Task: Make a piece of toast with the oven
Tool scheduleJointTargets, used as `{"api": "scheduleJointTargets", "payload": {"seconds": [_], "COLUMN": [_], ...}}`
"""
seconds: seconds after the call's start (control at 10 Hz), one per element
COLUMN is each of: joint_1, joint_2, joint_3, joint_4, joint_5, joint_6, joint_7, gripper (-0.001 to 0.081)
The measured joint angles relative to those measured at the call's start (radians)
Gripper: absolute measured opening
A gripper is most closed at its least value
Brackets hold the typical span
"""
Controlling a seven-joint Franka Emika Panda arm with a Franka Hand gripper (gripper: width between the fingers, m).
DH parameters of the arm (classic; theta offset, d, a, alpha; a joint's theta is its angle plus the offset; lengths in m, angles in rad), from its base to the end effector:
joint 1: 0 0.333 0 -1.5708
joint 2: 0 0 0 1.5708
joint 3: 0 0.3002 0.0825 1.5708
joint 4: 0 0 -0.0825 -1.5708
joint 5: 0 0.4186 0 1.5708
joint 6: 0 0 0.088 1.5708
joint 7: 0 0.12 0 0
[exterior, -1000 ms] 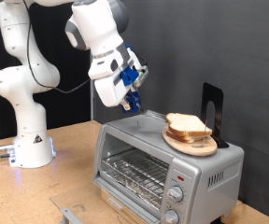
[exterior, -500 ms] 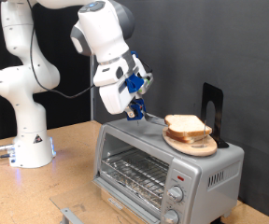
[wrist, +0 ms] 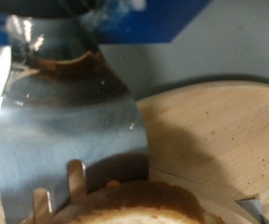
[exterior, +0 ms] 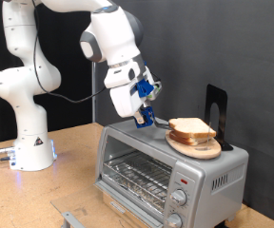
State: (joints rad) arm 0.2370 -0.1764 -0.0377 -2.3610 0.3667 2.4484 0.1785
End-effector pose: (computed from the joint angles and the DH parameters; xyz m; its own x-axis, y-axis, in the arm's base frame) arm 0.5236 0.1091 0.3769 0.9538 -0.2539 0.1604 -0.1898 -0.9236 -0.3330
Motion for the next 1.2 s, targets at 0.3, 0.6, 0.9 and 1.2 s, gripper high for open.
{"api": "scheduleJointTargets", "payload": {"seconds": [0.3,0.6,0.9,1.2], "joint_1": [0.001,0.001,0.001,0.003], "joint_2": [0.01,0.025,0.052,0.077], "joint_3": [0.018,0.026,0.026,0.032], "joint_4": [0.0,0.005,0.035,0.065], "joint_5": [-0.003,0.0,0.0,0.0], "joint_6": [0.003,0.005,0.006,0.006], "joint_7": [0.014,0.048,0.067,0.067], "gripper": [0.0474,0.0473,0.0473,0.0473]}}
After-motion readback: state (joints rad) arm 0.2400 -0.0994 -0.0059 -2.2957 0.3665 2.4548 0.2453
